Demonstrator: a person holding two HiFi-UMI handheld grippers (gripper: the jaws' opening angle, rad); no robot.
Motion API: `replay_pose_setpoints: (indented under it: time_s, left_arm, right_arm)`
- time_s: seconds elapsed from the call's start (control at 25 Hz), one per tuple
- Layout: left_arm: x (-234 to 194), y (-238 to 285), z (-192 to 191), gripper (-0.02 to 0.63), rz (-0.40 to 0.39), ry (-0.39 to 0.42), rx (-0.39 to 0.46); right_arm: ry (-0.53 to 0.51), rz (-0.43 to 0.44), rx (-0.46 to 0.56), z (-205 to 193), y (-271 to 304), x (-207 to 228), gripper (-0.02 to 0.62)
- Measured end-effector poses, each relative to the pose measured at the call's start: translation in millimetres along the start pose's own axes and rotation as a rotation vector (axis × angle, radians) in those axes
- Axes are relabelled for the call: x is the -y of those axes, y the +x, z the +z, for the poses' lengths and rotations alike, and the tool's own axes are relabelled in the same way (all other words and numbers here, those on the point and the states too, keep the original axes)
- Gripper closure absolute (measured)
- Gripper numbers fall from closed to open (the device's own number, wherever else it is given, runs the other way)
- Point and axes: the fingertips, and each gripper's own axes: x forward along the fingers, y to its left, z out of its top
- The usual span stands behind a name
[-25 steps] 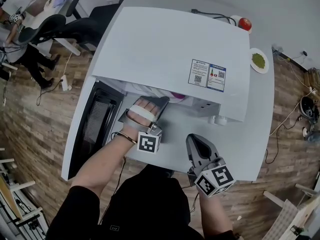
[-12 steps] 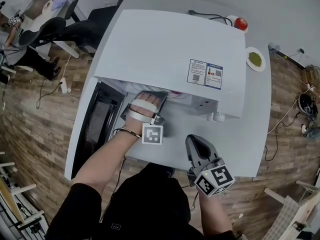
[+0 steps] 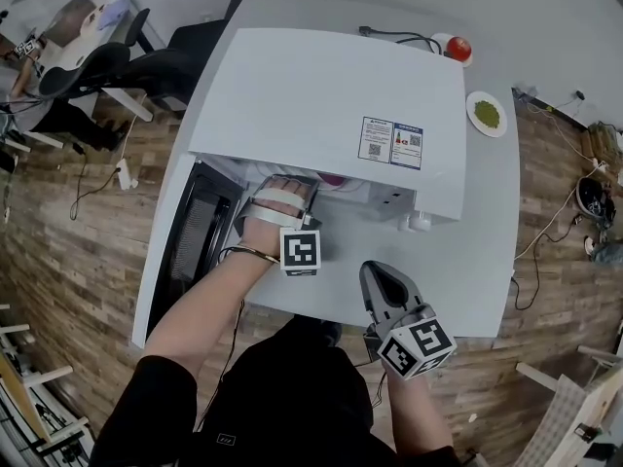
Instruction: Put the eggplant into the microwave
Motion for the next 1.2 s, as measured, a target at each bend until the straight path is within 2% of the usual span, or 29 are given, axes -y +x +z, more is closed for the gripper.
replay_pose_setpoints:
  time_s: [0.16, 0.28, 0.56, 0.72, 0.88, 1.2]
  left_arm:
    - [2, -3, 0, 0.584, -0.018, 0.004, -0.001]
    - [4, -5, -2, 0.559, -0.029, -0.003, -0.004]
    - [-2, -15, 16, 0.557, 0.030, 0.009, 0.062]
    - [4, -12, 28, 0.580, -0.019, -0.040, 0.098]
    - [-3, -7, 26, 0.580, 0.010, -0.001, 0.071]
    - [-11, 2, 18, 0.580, 0.014, -0.020, 0.052]
  right_arm:
    - [-0.005, 0.003, 0.004, 2, -2, -2, 0.578]
    - [-0.002, -0.007, -0.001, 3, -2, -2, 0.578]
    - [-0.002, -0.014, -0.007, 3, -3, -6, 0.578]
    - [-0.003, -0.022, -0.009, 5, -5, -4, 0.578]
    - [0.000, -0.036, -0.008, 6, -8, 1, 0.578]
    - [0.001, -0.039, -0.010, 9, -4, 3, 0.578]
